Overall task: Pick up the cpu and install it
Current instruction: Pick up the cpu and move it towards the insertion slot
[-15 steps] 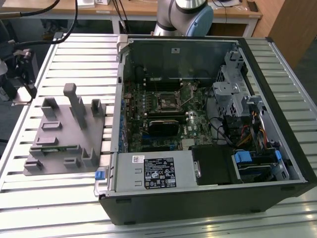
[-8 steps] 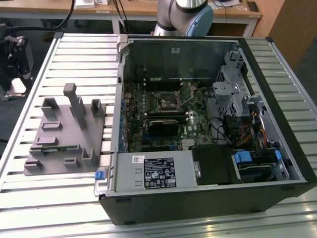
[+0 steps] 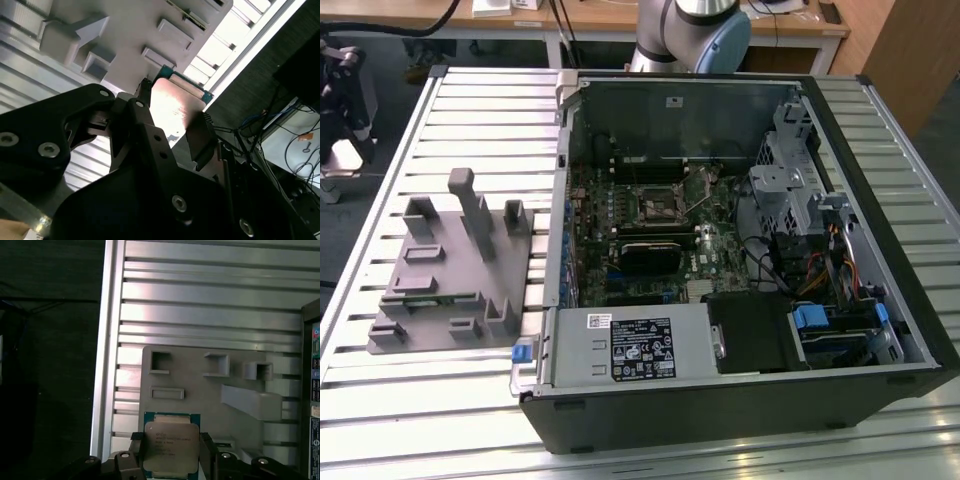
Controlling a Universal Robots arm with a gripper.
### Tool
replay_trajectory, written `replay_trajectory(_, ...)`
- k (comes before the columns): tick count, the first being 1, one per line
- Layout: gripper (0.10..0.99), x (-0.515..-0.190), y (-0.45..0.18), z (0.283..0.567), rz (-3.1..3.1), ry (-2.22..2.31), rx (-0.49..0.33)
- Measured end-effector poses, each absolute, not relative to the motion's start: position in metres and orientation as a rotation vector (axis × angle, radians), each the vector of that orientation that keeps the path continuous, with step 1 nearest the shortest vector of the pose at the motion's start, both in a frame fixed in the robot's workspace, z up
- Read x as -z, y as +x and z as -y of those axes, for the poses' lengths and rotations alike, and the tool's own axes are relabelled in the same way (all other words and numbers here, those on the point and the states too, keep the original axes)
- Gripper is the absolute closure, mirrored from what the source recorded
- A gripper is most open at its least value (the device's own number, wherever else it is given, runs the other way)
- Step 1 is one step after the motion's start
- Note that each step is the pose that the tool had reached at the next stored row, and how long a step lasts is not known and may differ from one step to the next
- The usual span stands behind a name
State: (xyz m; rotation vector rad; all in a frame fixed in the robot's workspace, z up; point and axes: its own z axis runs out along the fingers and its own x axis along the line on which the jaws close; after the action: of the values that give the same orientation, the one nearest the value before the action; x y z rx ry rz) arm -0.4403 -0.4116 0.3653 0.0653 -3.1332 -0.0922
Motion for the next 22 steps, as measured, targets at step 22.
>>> replay_trajectory(22,0.553,-0.372,-0.392,0.411,3.133,0.065,0.095)
